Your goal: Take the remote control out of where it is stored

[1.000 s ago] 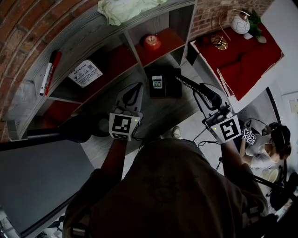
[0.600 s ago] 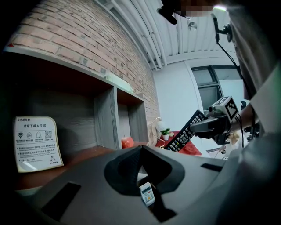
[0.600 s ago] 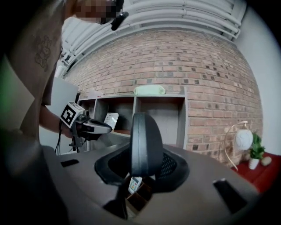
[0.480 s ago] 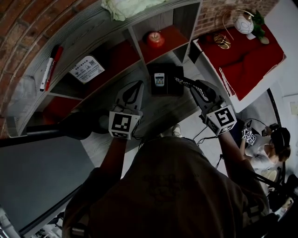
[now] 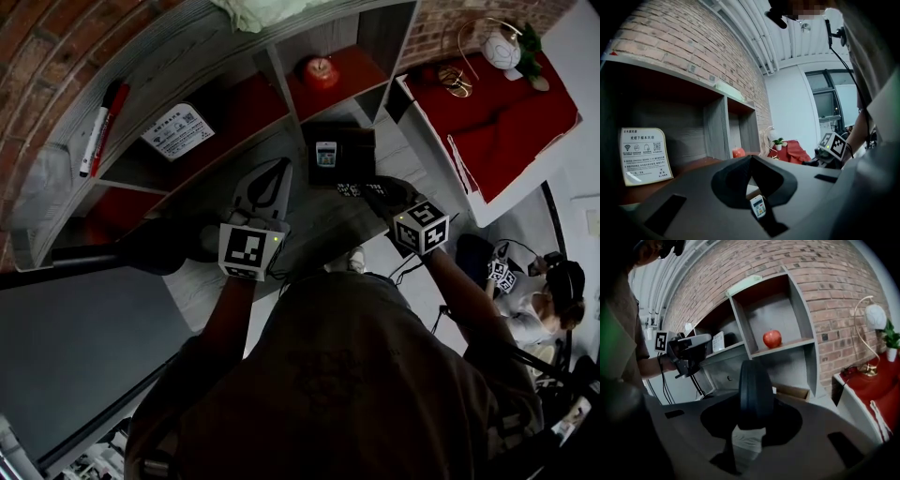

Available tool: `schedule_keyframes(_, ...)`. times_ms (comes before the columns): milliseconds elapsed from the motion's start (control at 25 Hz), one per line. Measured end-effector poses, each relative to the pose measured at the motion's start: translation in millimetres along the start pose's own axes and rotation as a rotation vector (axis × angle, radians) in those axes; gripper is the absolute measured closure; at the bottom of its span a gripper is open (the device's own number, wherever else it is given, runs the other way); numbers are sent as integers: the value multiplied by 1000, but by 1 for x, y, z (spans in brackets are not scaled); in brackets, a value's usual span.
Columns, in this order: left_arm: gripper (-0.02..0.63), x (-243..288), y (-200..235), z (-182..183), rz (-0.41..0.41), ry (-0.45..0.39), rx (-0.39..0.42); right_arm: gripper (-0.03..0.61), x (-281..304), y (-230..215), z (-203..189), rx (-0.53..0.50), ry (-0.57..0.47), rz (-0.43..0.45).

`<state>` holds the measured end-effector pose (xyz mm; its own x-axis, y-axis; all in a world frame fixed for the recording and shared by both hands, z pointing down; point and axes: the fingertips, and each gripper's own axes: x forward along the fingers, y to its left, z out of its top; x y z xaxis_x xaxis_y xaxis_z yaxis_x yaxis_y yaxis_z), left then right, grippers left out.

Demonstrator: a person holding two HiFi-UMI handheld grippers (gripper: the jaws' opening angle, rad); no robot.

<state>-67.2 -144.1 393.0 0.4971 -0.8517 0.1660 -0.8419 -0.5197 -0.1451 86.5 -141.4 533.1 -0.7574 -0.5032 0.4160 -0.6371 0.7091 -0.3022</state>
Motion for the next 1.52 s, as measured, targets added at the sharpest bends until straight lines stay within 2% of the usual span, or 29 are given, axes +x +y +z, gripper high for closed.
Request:
schedule_keyframes(80,601,-2,1,6,-2,-17,20,463,8,7,-9,39,33,26)
schedule_keyframes(160,601,-3,0,9,-3,-31,4,463,15,8,-23,92,60,35)
schedule_keyframes(320,601,-3,-1,7,-12,-19,25,463,31,3,-58,221,114,41)
schedule_keyframes(480,601,-3,-1,11,-2,-34,-13,462,45,0,-89,352,162,57)
schedule_keyframes(640,601,-2,2,16,5,-40,-21,462,54,-8,-124,437,222,55)
schedule_keyframes(760,601,-1,4,20,16,-55,-42,462,58,-13,-135,506,238,57)
schedule_keyframes(880,602,-2,5,5,1,-18,-1,462,63,-21,-146,591,251,46)
schedule_keyframes(1040,601,1,8,22,22,-57,-47,462,68,-24,-157,662,263,44)
schedule_keyframes(1240,601,2,12,18,25,-47,-41,462,73,-29,-172,776,271,42)
schedule_keyframes(1360,601,1,13,8,17,-27,-19,462,76,-29,-176,799,268,53)
schedule_keyframes(1520,601,3,15,20,33,-51,-40,445,78,-35,-186,759,301,21)
